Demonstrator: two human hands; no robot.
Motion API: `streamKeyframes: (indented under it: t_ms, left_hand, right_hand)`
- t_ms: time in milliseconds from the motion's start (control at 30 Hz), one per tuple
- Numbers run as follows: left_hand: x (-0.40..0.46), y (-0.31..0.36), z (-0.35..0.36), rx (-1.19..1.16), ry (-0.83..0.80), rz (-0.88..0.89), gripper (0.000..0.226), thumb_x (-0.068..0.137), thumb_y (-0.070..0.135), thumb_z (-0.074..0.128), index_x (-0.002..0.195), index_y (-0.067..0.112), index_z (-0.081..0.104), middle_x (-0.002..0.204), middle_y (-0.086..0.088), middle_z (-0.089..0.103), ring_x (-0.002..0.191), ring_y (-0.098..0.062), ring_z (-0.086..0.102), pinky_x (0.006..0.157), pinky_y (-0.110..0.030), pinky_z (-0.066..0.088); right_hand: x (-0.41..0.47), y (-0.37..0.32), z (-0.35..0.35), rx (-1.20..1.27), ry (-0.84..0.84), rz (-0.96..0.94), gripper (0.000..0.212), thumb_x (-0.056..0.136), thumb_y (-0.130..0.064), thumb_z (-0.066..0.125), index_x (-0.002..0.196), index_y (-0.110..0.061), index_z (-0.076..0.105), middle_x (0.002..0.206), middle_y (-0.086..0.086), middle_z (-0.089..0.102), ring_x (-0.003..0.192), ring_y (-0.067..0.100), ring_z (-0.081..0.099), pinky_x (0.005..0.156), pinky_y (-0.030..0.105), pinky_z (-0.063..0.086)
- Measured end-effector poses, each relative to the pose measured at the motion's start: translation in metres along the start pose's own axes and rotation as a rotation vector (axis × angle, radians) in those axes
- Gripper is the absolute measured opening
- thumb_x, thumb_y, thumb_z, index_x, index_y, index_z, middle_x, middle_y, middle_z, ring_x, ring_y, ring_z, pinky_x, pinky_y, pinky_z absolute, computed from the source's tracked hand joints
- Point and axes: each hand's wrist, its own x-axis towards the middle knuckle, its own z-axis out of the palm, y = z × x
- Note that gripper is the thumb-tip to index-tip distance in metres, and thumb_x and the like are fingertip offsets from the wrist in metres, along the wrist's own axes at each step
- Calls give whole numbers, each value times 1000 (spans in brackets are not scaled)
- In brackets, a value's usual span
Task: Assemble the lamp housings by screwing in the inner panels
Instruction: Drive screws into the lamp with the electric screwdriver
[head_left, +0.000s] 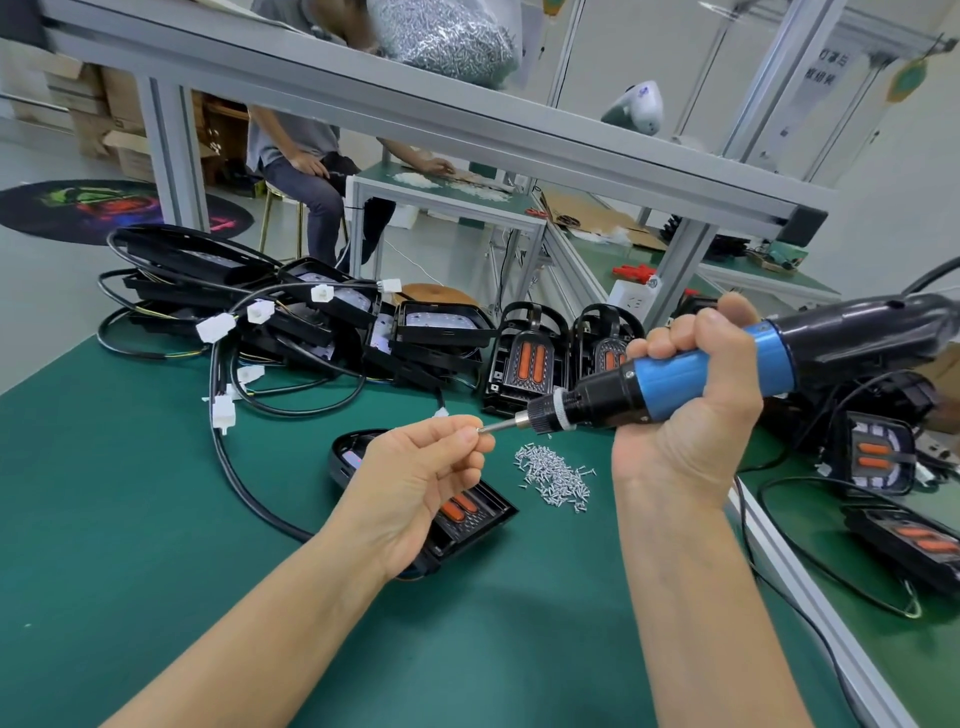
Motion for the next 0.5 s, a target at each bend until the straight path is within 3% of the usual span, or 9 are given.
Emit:
streamKeyframes:
  t_ms: [267, 500]
  left_hand:
    - [0, 1, 4, -45, -8, -6, 13, 83, 0, 60, 94, -1, 66, 73, -8, 70, 57, -9, 60, 54, -18, 53]
    - [1, -5, 1, 131, 66, 130, 10, 85, -5, 60, 89, -1, 68, 71, -9, 71, 56, -10, 59, 56, -18, 52]
  right_hand:
    - [2, 1, 0, 25, 38, -22, 23, 72, -5, 57, 91, -17, 54, 57, -5, 49, 50, 9, 48, 56, 22, 46]
    - [-2, 6, -4, -38, 34, -52, 28, 71, -3, 55, 95, -16, 52, 56, -6, 48, 51, 10, 47, 57, 23, 47]
